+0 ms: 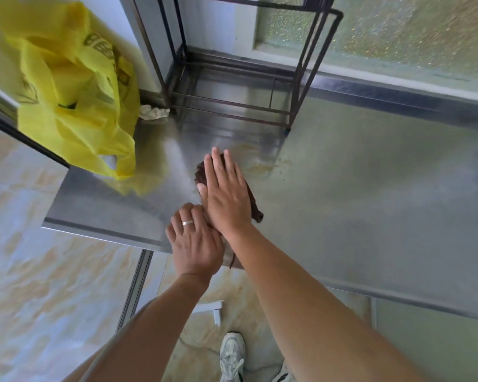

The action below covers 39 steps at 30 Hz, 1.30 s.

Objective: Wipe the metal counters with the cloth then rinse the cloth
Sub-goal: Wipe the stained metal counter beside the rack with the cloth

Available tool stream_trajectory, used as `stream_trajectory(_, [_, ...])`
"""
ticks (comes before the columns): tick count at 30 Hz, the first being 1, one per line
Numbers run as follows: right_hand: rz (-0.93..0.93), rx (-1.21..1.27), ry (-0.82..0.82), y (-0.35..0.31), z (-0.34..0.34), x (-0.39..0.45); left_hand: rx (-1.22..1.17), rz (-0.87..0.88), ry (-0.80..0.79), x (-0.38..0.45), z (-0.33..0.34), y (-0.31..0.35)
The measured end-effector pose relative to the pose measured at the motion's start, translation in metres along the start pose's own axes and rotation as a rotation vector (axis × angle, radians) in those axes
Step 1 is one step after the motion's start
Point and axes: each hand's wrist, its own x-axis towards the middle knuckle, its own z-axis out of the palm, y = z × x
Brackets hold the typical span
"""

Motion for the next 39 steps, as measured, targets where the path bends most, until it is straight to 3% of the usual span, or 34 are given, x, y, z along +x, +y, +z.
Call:
stream_trajectory(2, [-0.047, 0.018, 0.011, 0.011, -0.007, -0.007, 0.035, 0.023, 0.001, 0.001, -0.002, 0.002])
stream_trajectory(4, [-0.024, 0.061, 0.126, 0.039, -0.012, -0.020, 0.074, 0.047, 0.029, 0.003, -0.003, 0.004])
stream_trajectory(7, [0.198, 0.023, 0.352, 0.104, -0.021, -0.041, 0.119, 0.111, 0.050, 0.007, -0.005, 0.005])
stream_trajectory(11, [0.435, -0.088, 0.319, 0.152, -0.034, -0.043, 0.089, 0.046, 0.068, 0.026, -0.005, 0.011])
stream_trajectory(16, [0.419, -0.126, 0.269, 0.126, -0.021, -0.003, 0.049, -0.034, 0.063, 0.042, 0.001, 0.020])
stream_trajectory(24, [0.112, 0.071, 0.218, 0.045, 0.006, 0.064, 0.036, -0.071, 0.070, 0.042, 0.002, 0.021])
stream_trajectory(32, [-0.158, 0.189, 0.169, 0.045, 0.004, 0.057, 0.037, -0.064, 0.062, 0.041, -0.001, 0.022])
stream_trajectory(34, [-0.126, 0.197, 0.184, 0.048, 0.005, 0.054, 0.033, -0.057, 0.063, 0.041, 0.000, 0.021])
stream_trajectory(39, [0.233, 0.127, 0.268, 0.048, 0.009, 0.057, -0.018, 0.002, 0.061, 0.045, -0.002, 0.016])
